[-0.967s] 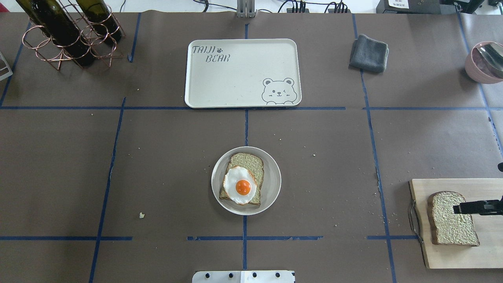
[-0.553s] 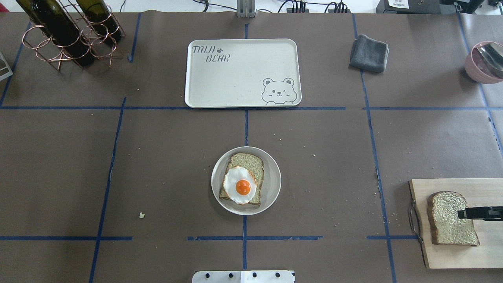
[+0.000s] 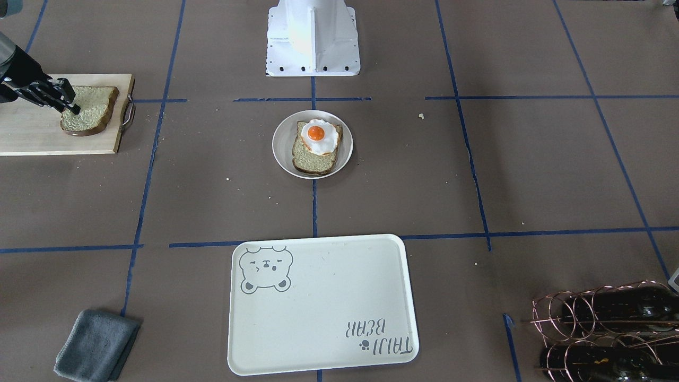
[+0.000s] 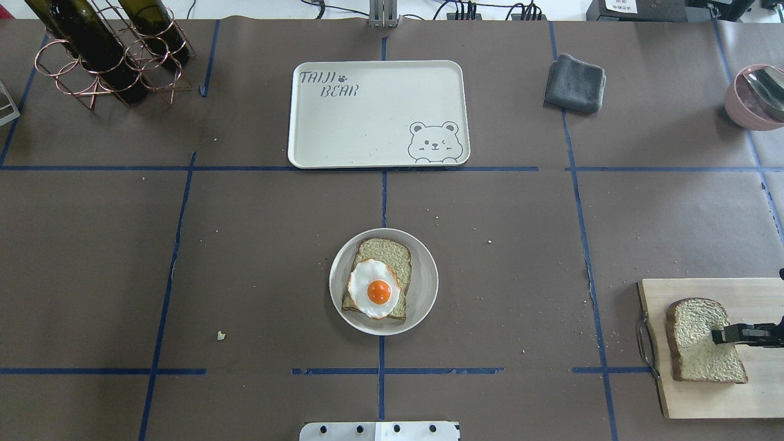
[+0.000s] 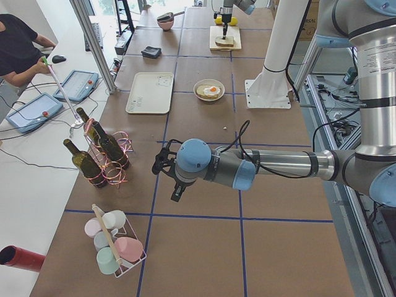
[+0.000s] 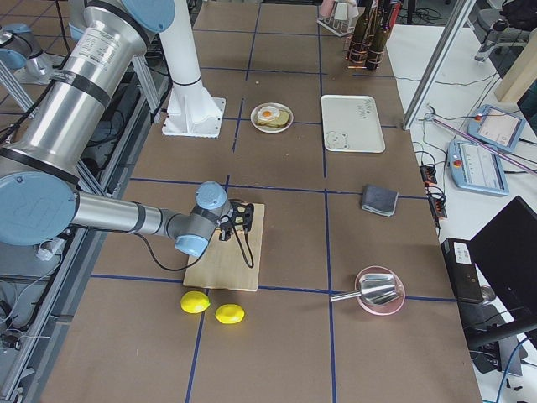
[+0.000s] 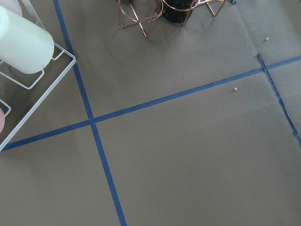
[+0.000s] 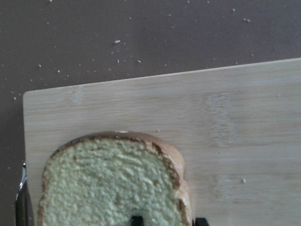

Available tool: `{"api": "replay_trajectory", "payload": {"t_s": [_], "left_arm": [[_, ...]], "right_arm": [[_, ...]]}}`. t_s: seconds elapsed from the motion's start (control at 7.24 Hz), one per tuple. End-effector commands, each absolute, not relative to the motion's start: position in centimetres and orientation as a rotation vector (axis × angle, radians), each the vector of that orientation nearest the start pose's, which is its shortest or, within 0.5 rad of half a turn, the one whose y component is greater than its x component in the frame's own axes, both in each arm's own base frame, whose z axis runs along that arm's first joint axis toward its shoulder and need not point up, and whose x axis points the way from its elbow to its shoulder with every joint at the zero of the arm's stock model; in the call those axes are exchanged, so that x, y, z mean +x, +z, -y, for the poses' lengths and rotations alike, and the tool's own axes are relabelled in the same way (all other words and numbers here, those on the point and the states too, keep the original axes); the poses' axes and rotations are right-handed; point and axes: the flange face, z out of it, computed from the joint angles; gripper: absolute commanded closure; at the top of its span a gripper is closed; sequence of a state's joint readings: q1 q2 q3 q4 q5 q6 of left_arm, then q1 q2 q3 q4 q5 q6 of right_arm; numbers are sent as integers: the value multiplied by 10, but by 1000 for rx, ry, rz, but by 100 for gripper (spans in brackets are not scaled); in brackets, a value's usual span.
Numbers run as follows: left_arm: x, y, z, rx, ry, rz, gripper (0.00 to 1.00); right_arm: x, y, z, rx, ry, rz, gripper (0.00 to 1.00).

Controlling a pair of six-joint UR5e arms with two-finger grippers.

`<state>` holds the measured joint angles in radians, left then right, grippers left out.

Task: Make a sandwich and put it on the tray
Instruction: 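Carry the bread slice with the right gripper over the egg-topped plate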

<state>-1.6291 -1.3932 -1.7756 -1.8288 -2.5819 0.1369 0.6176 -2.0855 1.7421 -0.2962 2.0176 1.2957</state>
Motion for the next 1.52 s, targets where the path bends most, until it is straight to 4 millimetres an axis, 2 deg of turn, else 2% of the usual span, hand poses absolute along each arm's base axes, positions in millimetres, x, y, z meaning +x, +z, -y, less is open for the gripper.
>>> {"api": "replay_trajectory", "payload": {"t_s": [0.0,0.14,0.28,0.41,0.69,0.83,0.97,1.24,1.38], "left_arm": [[-74,595,423,354,212,-976,0],[-74,593,423,357,214,-977,0],[-74,591,423,361,216,-976,0],[-73,590,423,361,217,-981,0],[-73,592,424,358,215,-981,0],[-73,594,424,356,215,-981,0],[-73,593,424,358,216,-982,0],[-73,595,423,355,215,-983,0],[-73,595,423,354,214,-983,0]], "right_arm": [[-189,630,242,26,95,1017,100],[-189,628,242,30,90,1025,100],[-191,609,244,50,79,1058,100],[-204,572,250,82,50,1129,100],[-250,528,274,105,3,1240,100],[-283,484,291,78,3,1347,100],[-323,443,297,24,20,1433,100],[-412,326,334,-27,43,1441,100],[-448,287,332,-45,53,1419,100]]}}
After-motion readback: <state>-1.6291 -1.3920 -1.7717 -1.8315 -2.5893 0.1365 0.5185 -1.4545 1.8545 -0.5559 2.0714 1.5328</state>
